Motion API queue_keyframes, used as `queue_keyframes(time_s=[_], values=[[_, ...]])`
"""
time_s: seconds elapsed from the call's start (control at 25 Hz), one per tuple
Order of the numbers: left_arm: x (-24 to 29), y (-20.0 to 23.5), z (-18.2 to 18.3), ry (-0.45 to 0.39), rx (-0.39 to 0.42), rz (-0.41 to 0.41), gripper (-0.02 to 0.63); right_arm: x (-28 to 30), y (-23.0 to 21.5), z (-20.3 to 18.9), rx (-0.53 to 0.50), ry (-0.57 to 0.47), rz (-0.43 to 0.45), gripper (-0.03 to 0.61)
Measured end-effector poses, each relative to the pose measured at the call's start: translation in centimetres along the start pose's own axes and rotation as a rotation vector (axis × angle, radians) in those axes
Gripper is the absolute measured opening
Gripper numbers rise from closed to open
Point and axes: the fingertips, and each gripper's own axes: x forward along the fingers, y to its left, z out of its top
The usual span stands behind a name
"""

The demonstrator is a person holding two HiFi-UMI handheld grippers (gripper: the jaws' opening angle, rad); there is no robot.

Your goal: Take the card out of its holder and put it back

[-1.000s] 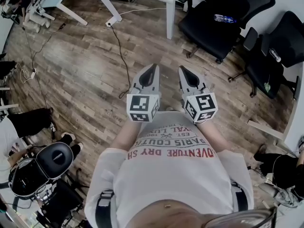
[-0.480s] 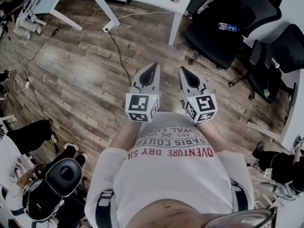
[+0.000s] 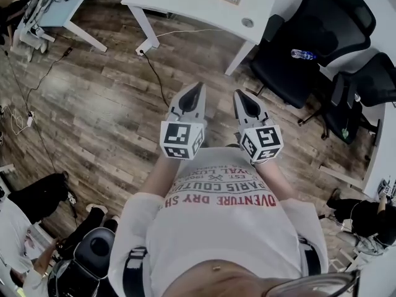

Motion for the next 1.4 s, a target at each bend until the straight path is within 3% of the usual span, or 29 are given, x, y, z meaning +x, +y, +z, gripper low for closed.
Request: queue_keyframes(time_s=[0.28, 0.6, 1.04, 1.4], values=[[1.5, 5.2, -0.5, 0.026, -0.061, 0.022, 0.025, 5.3, 0.1, 0.3, -0.005, 0.044, 0.001, 0.025], [7.0, 8.8, 1.0, 0.035, -0.044, 0.049, 0.025, 12.5, -3.0, 2.2, 0.012, 0.03, 0.042, 0.025], [22.2, 13.5, 5.9, 0.034, -0.006, 0.103, 0.025, 25.2, -14.0, 7.5, 0.014, 0.013, 0.113, 0.026], [34.9, 14.7, 7.8, 0.078, 0.011, 0.068, 0.025, 31.9, -23.6, 9.8, 0.031, 0.031, 0.092, 0.025]])
